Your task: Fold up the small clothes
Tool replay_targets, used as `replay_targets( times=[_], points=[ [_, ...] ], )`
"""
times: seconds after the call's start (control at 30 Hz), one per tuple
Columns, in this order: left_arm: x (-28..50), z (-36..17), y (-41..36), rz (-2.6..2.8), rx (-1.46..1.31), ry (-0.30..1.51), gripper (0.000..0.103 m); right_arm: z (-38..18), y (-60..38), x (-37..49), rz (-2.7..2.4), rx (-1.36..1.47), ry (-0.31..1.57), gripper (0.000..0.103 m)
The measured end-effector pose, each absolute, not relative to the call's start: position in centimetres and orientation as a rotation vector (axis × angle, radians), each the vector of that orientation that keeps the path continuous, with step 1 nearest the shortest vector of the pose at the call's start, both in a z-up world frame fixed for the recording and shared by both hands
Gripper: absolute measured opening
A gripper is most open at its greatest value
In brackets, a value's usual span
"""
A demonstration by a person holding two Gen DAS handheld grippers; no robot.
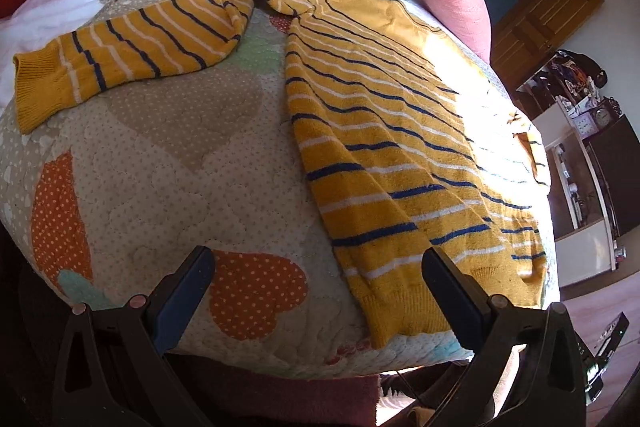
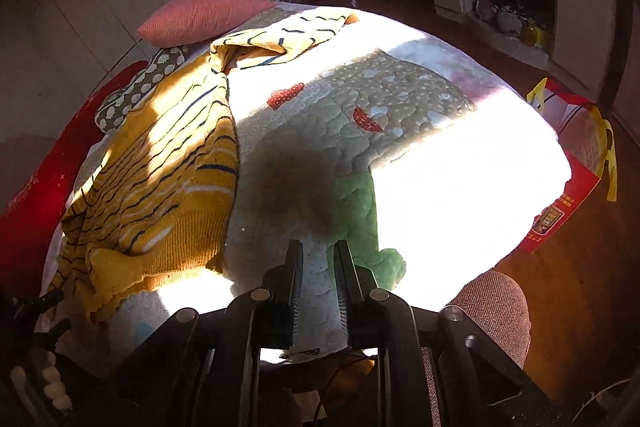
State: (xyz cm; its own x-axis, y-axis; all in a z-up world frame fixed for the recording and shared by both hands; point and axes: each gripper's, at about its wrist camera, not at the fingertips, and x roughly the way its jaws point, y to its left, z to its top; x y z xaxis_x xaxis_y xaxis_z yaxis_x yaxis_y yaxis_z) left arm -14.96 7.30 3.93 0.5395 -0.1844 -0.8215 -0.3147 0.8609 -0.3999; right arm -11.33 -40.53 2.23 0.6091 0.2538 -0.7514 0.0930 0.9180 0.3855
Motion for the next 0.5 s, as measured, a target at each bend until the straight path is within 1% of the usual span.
replay_targets(
  times=[0.07, 0.2, 0.23, 0.27, 0.3, 0.33, 0.37, 0.4, 0.43, 0.5],
  points=[
    [-14.3, 3.8, 6.1, 0.031, -0.530, 1.020, 0.103, 2.5, -39.1, -10.4, 0.156, 0.429, 0.908, 0.048],
    [-12.9, 2.9, 3.4, -0.058, -0.507, 1.072, 0.103, 2.3, -36.5, -7.9, 0.205, 0.406, 0.893, 0.051],
    [-12.7, 2.5, 2.8, -0.079, -0.507, 1.091, 0.098, 2.1, -35.8, -7.3, 0.217, 0.397, 0.899, 0.051],
    [-12.4, 2.2, 2.2, -0.094, -0.495, 1.115, 0.073, 1.8, -35.1, -6.7, 0.235, 0.391, 0.906, 0.051],
    [-12.2, 2.0, 1.6, -0.092, -0.454, 1.143, 0.055, 1.6, -34.6, -6.3, 0.250, 0.383, 0.909, 0.051],
    [-12.1, 2.0, 1.2, -0.080, -0.408, 1.159, 0.027, 1.6, -33.9, -6.0, 0.269, 0.372, 0.910, 0.051],
    [-12.2, 2.1, 1.4, -0.086, -0.406, 1.161, 0.017, 1.6, -33.4, -5.9, 0.299, 0.366, 0.914, 0.049],
    [-12.3, 2.3, 1.8, -0.095, -0.428, 1.162, 0.014, 1.7, -33.0, -5.9, 0.329, 0.369, 0.921, 0.024],
    [-12.5, 2.6, 2.4, -0.096, -0.445, 1.166, 0.010, 1.8, -32.6, -6.0, 0.358, 0.376, 0.930, 0.011],
    [-13.1, 3.7, 3.5, -0.078, -0.451, 1.152, 0.010, 2.1, -32.3, -6.5, 0.385, 0.379, 0.943, 0.010]
  ],
)
